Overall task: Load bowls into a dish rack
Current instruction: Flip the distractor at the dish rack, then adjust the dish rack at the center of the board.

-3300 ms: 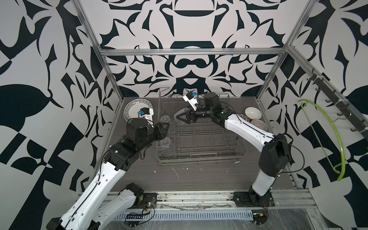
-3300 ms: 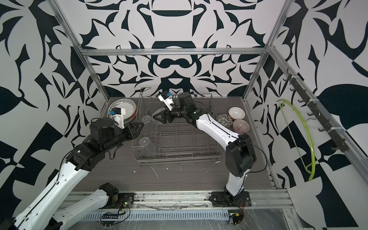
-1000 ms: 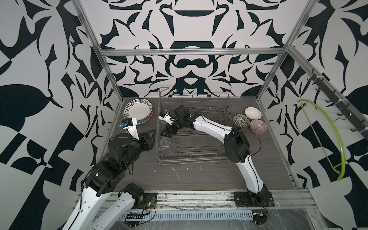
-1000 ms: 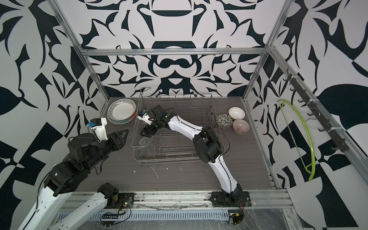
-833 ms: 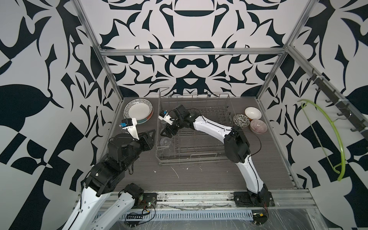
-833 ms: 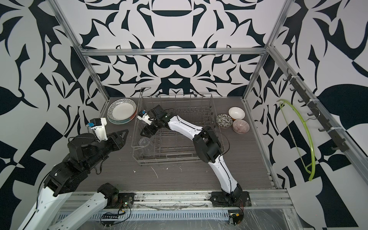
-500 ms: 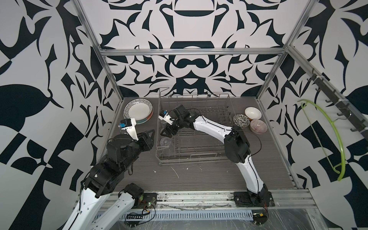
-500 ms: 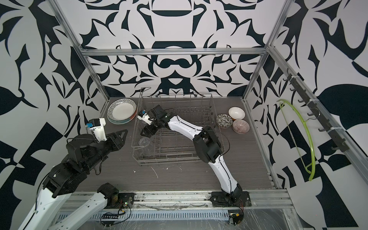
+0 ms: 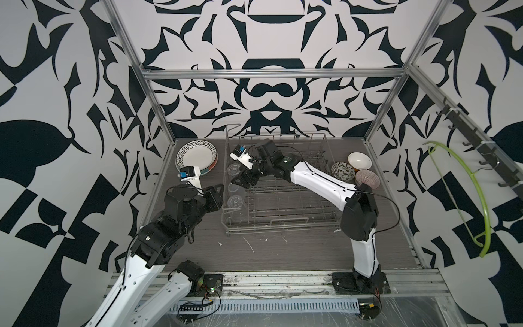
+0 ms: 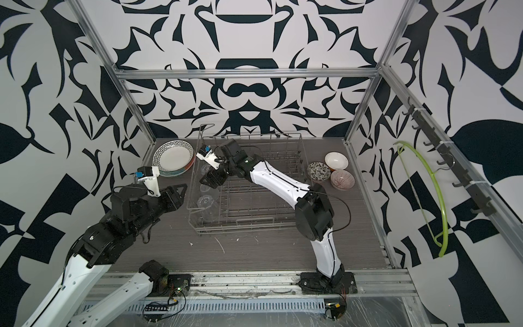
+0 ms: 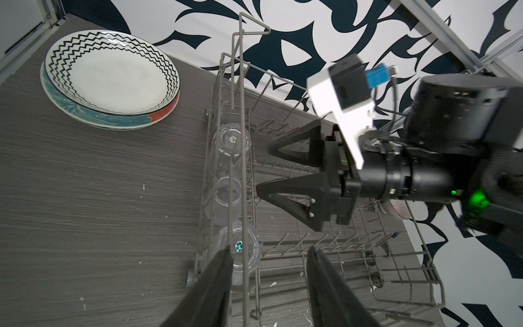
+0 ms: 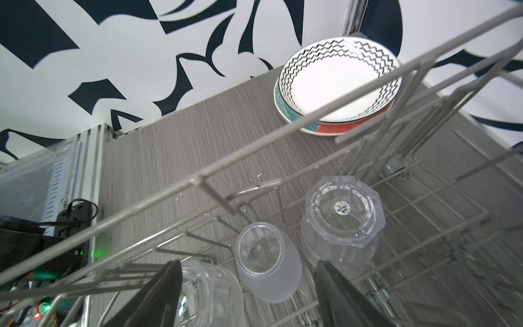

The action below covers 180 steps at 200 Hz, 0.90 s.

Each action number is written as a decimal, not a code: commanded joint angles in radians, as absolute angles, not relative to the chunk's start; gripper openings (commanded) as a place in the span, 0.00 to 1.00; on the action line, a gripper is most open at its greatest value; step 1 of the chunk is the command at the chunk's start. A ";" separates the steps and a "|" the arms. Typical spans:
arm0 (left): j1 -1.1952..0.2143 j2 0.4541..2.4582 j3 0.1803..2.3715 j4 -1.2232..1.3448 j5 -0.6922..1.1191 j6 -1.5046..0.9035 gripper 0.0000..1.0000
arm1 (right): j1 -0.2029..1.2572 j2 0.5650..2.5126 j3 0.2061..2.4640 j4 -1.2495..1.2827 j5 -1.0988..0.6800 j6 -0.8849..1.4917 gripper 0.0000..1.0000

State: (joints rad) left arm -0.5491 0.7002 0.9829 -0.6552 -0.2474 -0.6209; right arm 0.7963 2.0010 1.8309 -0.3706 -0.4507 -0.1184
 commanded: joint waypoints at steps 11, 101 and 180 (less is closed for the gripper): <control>-0.545 0.761 0.978 -0.654 -0.276 -0.620 0.48 | 0.801 1.924 1.771 -0.391 -0.303 -0.095 0.74; -0.545 0.854 0.958 -0.620 -0.270 -0.626 0.45 | 0.811 1.355 1.242 -0.340 0.080 0.130 0.69; -0.546 0.900 0.934 -0.643 -0.275 -0.647 0.25 | 0.816 0.978 1.023 -0.455 0.349 0.220 0.70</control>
